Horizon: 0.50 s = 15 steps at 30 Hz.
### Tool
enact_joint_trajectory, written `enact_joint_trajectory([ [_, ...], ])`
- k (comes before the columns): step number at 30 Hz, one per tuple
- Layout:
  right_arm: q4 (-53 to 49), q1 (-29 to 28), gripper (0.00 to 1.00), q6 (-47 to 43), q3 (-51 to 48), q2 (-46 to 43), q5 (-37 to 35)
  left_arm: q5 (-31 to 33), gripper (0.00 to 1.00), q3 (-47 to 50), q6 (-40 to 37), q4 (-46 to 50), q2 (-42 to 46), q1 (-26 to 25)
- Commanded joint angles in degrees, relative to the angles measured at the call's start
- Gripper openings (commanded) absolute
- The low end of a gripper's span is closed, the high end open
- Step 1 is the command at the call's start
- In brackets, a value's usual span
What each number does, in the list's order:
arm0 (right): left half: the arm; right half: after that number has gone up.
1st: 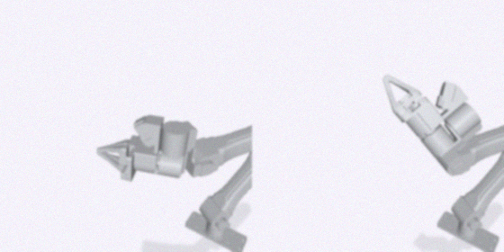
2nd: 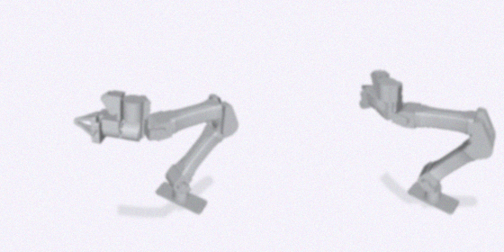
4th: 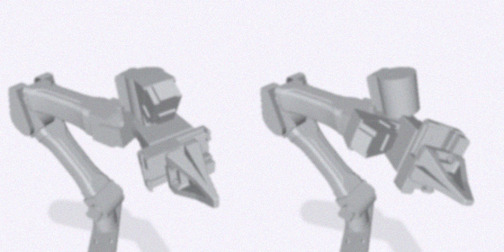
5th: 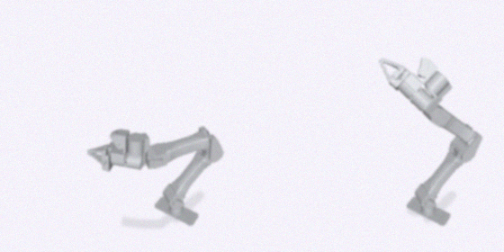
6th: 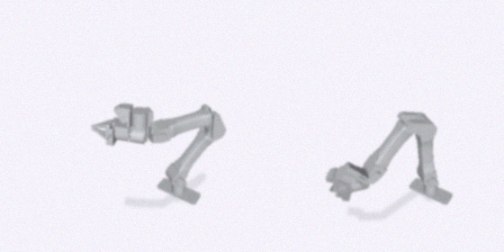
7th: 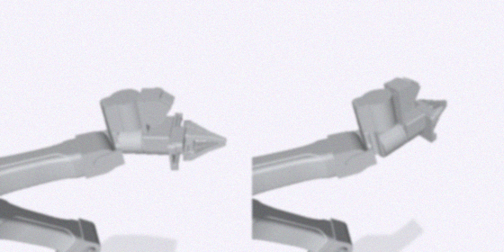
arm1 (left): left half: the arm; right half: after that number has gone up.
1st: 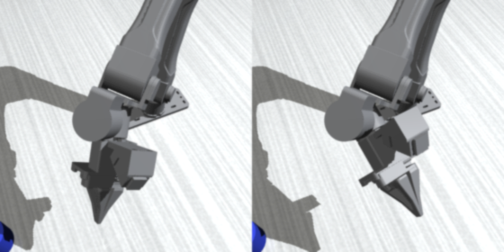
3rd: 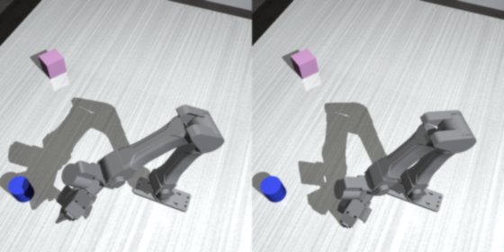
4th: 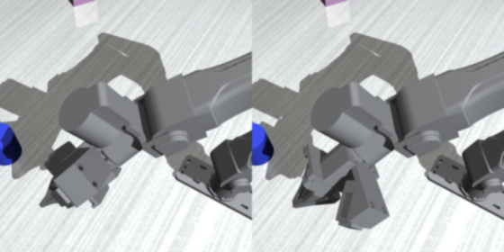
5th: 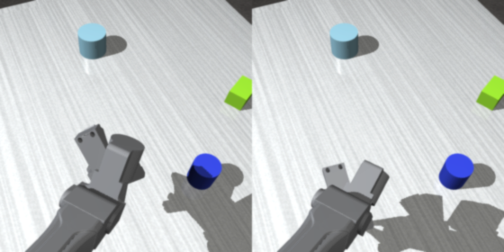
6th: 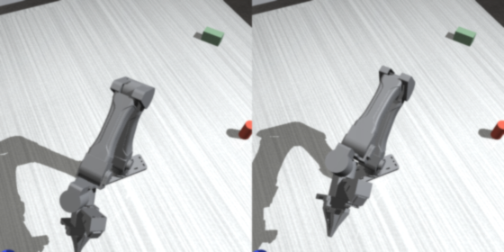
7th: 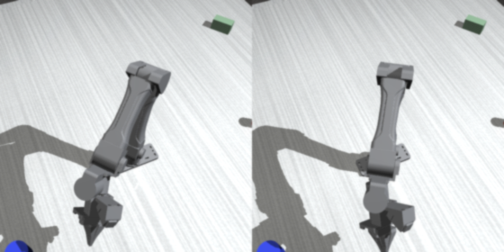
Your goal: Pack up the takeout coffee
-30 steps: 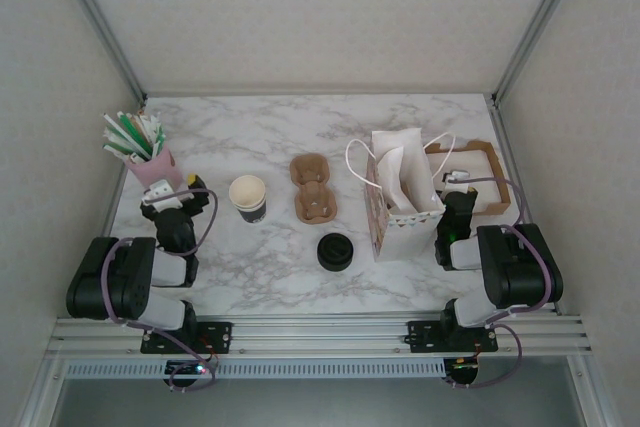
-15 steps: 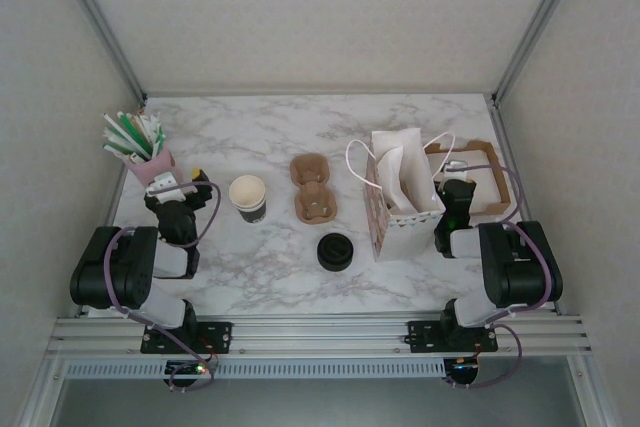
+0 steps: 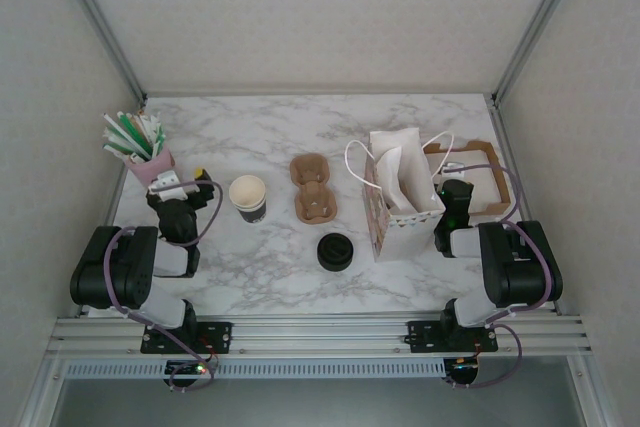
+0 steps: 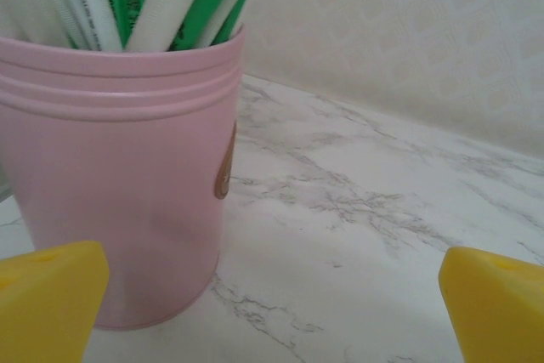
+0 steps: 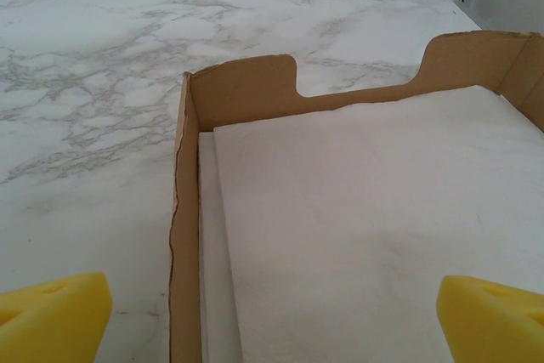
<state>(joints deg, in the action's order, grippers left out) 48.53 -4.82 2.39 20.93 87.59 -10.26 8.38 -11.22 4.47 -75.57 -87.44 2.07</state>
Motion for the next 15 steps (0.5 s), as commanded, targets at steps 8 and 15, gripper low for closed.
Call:
enact_joint_trajectory([
  [8,-0.2,-0.2,0.99,-0.8,1.2,0.7,0.7,-2.5,1.00,-1.3,-1.3,0.8,-0.5,-0.2],
  [15,-0.5,0.1,0.99,-1.0,1.3,0.7,2.2,-2.5,1.00,-1.3,-1.3,0.9,-0.5,-0.2],
])
